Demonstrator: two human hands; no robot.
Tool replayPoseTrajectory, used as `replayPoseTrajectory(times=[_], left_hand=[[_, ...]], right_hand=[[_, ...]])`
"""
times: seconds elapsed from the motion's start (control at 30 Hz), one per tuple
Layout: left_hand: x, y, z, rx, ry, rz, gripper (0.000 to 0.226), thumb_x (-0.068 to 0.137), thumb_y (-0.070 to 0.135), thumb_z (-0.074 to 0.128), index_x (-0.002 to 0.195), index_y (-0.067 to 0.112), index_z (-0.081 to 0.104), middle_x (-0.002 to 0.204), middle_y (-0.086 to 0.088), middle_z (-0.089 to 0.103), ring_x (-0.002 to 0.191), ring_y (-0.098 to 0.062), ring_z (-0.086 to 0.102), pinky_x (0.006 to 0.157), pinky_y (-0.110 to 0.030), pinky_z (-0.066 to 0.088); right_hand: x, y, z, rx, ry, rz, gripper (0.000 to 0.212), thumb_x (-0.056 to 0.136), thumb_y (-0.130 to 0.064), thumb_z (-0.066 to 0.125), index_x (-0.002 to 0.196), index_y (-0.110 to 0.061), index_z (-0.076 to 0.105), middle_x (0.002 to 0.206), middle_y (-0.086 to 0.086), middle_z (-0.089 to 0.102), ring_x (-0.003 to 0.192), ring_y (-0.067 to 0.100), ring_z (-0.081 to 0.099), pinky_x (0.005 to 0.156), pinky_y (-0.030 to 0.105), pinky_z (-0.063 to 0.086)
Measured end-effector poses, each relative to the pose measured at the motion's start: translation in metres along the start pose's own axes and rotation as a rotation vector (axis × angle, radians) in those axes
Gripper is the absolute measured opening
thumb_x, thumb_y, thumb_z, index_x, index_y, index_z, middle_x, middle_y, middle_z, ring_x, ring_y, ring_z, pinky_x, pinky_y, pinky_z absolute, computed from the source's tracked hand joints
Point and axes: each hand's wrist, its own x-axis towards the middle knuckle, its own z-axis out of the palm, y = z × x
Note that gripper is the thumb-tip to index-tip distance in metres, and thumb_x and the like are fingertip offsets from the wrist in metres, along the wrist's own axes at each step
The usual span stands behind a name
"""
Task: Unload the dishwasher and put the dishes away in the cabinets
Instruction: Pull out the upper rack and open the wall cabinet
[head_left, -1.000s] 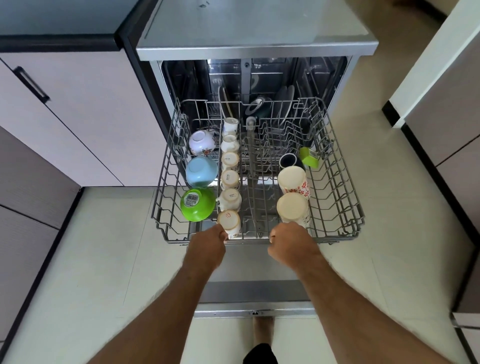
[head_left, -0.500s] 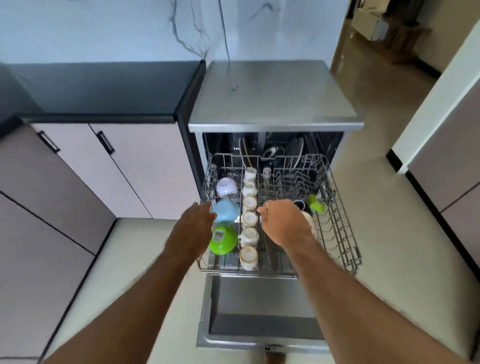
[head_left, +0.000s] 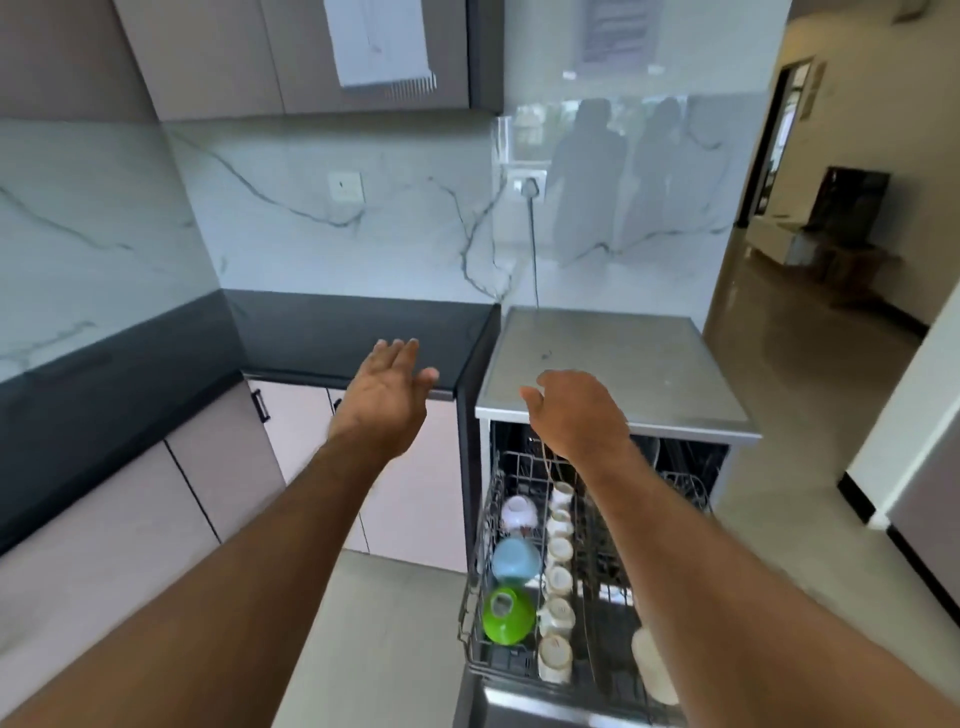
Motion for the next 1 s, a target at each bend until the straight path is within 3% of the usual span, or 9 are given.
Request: replayPoseTrajectory(times=[0.2, 0.47, 0.7, 1.0], left_hand=[[0.051, 0.004, -0.08, 0.059, 0.118, 0.003, 0.061, 0.104, 0.046, 0.024, 0.156, 0.012, 0.019, 0.162, -0.007, 0.017, 0.151, -0.018, 0.003, 0.122, -0.03, 0.005], [0.116, -0.008, -0.17, 0.236, 0.296, -0.052, 0.064, 0.104, 0.049, 0.018, 0.157, 0.013, 0.01, 0.164, -0.008, 0.009, 0.151, -0.021, 0.001, 0.121, -0.03, 0.0], [0.144, -0.062, -0.205, 0.362, 0.349, -0.059, 0.074, 0.097, 0.064, 0.013, 0.157, 0.022, 0.001, 0.165, -0.003, 0.0, 0.151, -0.019, -0.008, 0.123, -0.038, 0.0], [0.198, -0.185, -0.236, 0.347, 0.388, -0.036, 0.071, 0.101, 0.057, 0.016, 0.157, 0.017, 0.001, 0.164, -0.004, -0.001, 0.151, -0.018, -0.008, 0.123, -0.034, -0.002]], right_hand=[[0.075, -0.041, -0.062, -0.012, 0.102, -0.089, 0.045, 0.101, -0.045, 0.044, 0.117, -0.01, 0.066, 0.114, 0.014, 0.068, 0.109, 0.032, 0.061, 0.089, 0.034, 0.048], [0.165, -0.102, -0.135, 0.112, 0.231, -0.165, 0.049, 0.101, -0.046, 0.045, 0.128, -0.01, 0.063, 0.126, 0.015, 0.064, 0.118, 0.034, 0.057, 0.096, 0.037, 0.046], [0.21, -0.16, -0.128, 0.122, 0.216, -0.265, 0.054, 0.1, -0.049, 0.046, 0.138, -0.01, 0.052, 0.135, 0.012, 0.057, 0.125, 0.031, 0.052, 0.103, 0.039, 0.045], [0.276, -0.274, -0.069, 0.078, 0.265, -0.334, 0.049, 0.1, -0.043, 0.048, 0.137, -0.012, 0.051, 0.136, 0.009, 0.054, 0.124, 0.03, 0.05, 0.101, 0.04, 0.046]])
